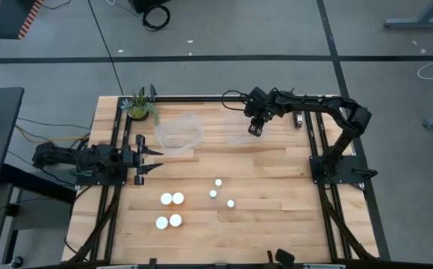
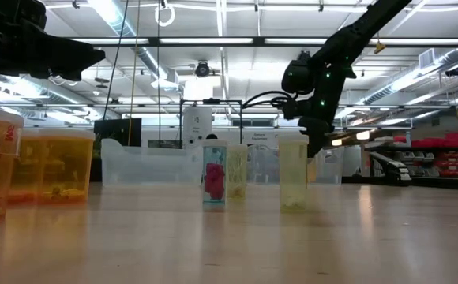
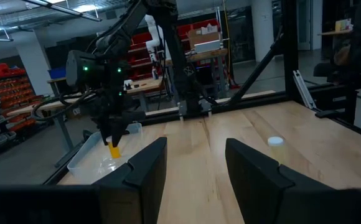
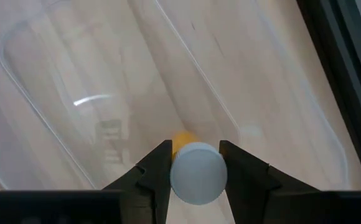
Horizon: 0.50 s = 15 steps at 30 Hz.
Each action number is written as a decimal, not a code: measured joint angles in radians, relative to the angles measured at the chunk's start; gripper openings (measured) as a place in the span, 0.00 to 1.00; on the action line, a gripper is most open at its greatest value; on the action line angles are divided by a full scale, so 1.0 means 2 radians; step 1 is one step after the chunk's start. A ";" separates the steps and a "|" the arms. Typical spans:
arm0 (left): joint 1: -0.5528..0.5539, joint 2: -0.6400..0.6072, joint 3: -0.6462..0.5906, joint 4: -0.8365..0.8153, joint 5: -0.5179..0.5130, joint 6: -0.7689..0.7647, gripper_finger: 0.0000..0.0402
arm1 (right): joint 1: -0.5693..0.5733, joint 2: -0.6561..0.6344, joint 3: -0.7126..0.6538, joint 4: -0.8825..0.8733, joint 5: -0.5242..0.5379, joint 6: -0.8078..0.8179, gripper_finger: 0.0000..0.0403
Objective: Pick and place medicine bottles into bin by pill shape (circle, oval)
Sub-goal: Put the small orange pill bottle into the right transparent bin
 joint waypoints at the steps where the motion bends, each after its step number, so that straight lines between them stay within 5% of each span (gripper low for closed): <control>1: 0.000 0.000 0.000 0.000 0.000 0.000 0.43 | 0.000 0.000 0.000 0.002 0.000 0.000 0.33; 15: 0.000 0.000 0.000 0.000 0.000 0.000 0.43 | -0.001 0.000 0.000 0.013 0.000 -0.007 0.33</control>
